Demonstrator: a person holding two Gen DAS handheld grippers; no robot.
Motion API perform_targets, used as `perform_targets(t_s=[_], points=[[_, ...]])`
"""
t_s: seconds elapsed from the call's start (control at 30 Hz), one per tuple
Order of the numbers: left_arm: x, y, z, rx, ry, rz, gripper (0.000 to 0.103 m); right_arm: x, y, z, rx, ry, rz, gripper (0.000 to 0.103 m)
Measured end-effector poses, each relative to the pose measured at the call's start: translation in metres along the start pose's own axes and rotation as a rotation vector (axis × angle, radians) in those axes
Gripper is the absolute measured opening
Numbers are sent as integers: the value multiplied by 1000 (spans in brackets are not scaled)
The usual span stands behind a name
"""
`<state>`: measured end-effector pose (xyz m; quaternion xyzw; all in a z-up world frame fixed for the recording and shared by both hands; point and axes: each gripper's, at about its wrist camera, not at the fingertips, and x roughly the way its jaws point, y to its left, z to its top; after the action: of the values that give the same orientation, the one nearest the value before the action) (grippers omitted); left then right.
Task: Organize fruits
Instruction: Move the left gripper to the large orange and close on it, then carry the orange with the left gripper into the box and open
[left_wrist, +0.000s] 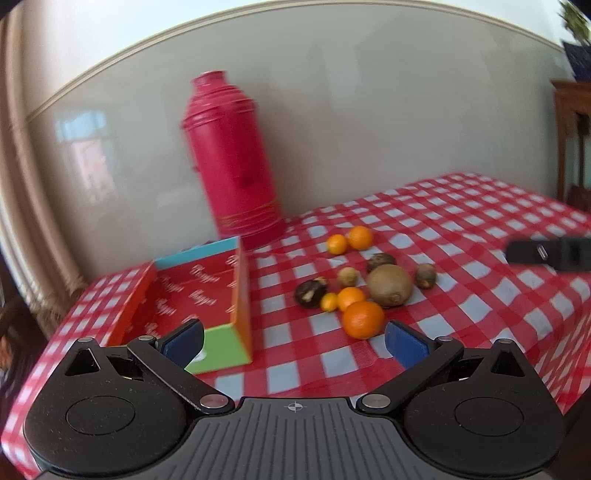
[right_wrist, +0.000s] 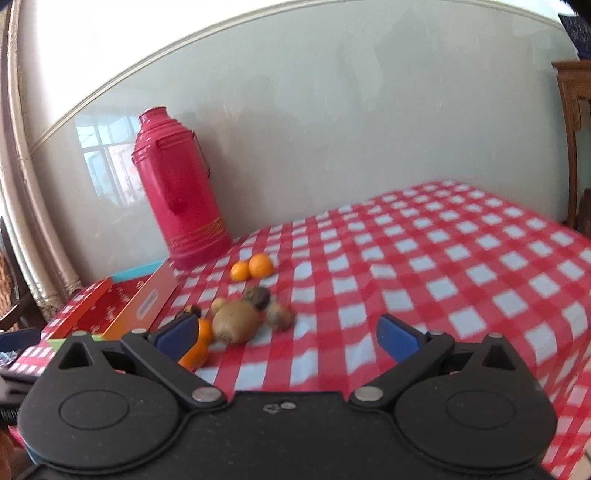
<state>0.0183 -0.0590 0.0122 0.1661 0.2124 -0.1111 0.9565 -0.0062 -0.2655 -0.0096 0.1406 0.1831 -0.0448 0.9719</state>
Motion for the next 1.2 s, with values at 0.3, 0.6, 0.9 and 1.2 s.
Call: perform_targets(t_s=[0.3, 0.6, 0.9, 1.2], points=[[53, -38, 7, 63, 44, -114, 103, 14, -15, -7, -23, -92, -192, 97], [104, -44, 4, 1, 148, -169, 67, 17, -34, -9, 63, -86, -171, 97], [118, -43, -5, -53, 143, -191, 43, 23, -32, -8, 65, -73, -155, 97], [107, -33, -5, -63, 83, -172, 41, 27, -29, -10, 62, -66, -155, 97]])
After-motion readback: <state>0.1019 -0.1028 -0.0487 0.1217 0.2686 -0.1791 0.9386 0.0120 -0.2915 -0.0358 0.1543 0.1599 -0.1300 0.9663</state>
